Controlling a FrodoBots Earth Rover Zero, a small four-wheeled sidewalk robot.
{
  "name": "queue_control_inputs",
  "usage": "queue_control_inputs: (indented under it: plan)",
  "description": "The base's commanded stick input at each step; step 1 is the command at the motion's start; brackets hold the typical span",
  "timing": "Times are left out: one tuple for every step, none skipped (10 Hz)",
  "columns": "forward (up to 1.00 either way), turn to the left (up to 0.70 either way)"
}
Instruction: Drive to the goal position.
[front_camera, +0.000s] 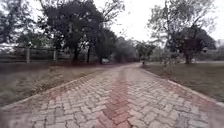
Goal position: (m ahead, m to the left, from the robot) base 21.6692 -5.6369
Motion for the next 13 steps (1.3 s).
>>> queue_control_inputs:
  plan:
    - [0.7, 0.0]
    - [0.7, 0.0]
    - [0.7, 0.0]
    - [0.7, 0.0]
    - [0.7, 0.0]
    - [0.7, 0.0]
    - [0.7, 0.0]
    - [0.7, 0.0]
    - [0.7, 0.0]
    - [0.7, 0.0]
    - [0.7, 0.0]
    - [0.7, 0.0]
    - [0.7, 0.0]
